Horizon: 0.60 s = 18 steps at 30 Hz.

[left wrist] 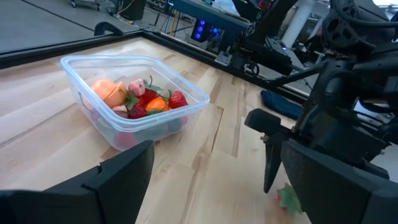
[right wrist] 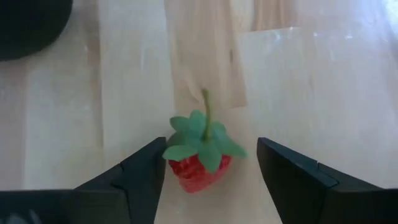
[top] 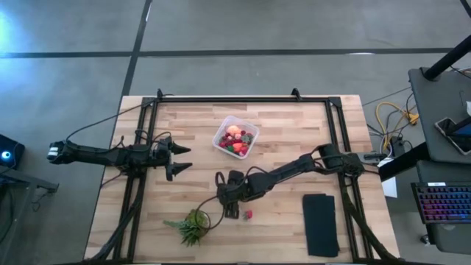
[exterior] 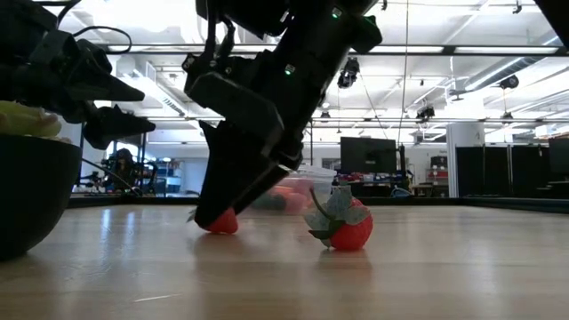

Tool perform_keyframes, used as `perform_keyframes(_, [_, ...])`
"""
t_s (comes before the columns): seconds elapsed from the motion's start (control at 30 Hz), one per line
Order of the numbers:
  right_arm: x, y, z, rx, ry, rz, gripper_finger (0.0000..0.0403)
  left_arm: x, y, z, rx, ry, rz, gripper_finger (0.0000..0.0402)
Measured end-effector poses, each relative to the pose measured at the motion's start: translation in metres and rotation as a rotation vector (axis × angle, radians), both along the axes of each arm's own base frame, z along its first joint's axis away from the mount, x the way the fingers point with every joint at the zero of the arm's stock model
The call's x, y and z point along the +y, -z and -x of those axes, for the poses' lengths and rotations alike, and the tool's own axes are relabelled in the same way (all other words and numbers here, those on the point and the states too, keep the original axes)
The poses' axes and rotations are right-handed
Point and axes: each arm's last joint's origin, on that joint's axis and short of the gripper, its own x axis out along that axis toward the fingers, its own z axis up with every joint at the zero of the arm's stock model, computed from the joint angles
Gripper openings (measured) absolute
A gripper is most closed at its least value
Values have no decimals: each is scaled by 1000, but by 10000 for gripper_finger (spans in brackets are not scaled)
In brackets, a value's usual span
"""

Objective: Pick and placing Produce into tupperware
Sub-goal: Put the red strawberry into the transparent bin

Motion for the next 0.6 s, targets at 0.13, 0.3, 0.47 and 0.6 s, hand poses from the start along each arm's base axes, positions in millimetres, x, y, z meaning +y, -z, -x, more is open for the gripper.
perform_keyframes(0.13, [-1,0,0,1,4,3,222,0,0,0,1,0,0,338])
perform_keyframes(0.3, [-2,0,0,2,13,0,187,0,0,0,0,0,0,338])
perform_keyframes(0.47, [-2,0,0,4,53,-33,159,0,0,0,2,0,0,338])
perform_keyframes(0.6, [-2,1,1,19,93,-67,146,0,0,0,2,0,0,338])
